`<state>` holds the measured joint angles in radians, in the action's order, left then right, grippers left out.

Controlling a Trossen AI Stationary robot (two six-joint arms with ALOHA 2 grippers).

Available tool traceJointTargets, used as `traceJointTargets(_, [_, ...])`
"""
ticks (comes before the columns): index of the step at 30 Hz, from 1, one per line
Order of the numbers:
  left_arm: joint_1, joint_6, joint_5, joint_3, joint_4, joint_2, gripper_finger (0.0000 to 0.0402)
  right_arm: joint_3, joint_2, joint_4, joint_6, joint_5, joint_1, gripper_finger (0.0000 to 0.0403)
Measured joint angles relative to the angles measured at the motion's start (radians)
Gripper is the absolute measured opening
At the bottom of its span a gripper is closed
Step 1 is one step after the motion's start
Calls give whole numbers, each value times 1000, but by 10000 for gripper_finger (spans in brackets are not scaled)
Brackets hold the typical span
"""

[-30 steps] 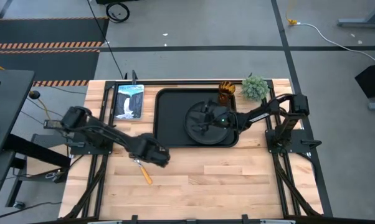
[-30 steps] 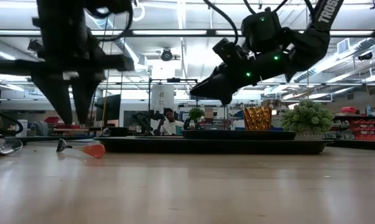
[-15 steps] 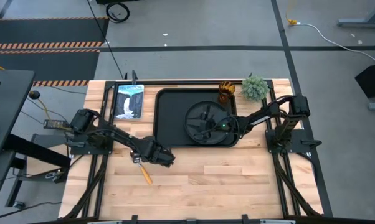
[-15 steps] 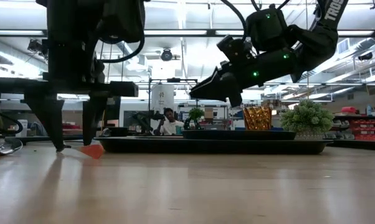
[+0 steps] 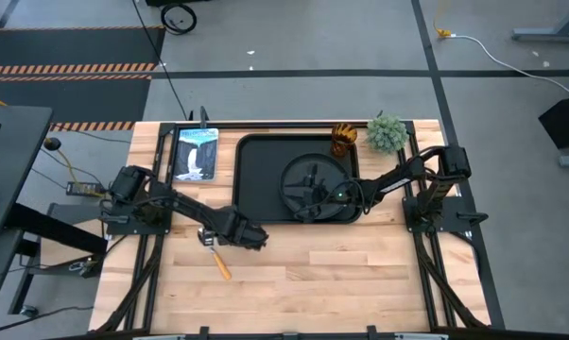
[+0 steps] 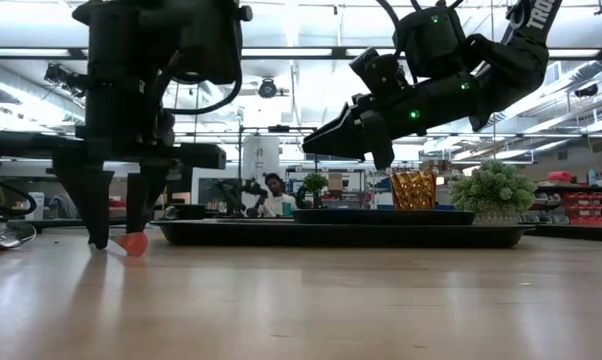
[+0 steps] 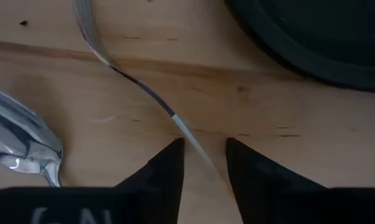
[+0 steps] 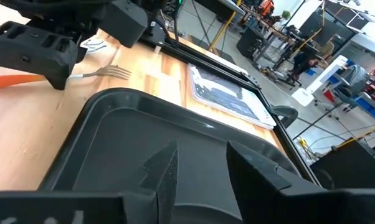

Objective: Pick and place plate/cup/fork/spoon on tray
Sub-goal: Put the orange fork to the left of the black plate on the black tray

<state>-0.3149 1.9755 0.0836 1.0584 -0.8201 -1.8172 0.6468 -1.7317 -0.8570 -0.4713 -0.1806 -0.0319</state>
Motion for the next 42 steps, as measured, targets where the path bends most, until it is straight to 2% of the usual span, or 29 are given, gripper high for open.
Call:
traceJointTargets(11, [-25, -55, -50, 0, 13, 0, 41, 0, 0, -1, -28, 0, 0, 143])
traceJointTargets(15, [-34, -49, -112, 0, 13, 2, 12, 0, 0, -1, -29, 0, 0, 143])
traceJointTargets(21, [-39, -47, -219, 0, 11, 12, 12, 0, 0, -1, -29, 0, -1, 143])
traceJointTargets(25, [-40, -61, -297, 33, -74, 25, 12, 0, 0, -2, -30, 0, -1, 143])
traceJointTargets(35, [0, -270, -230, 253, -271, 26, 12, 0, 6, 5, -64, -5, -8, 143])
traceJointTargets(37, [13, -319, -169, 298, -278, 26, 12, 0, 20, 16, -64, -8, -12, 143])
traceJointTargets(42, [79, -454, 66, 348, -254, 27, 13, 0, 87, 72, -63, -8, -30, 140])
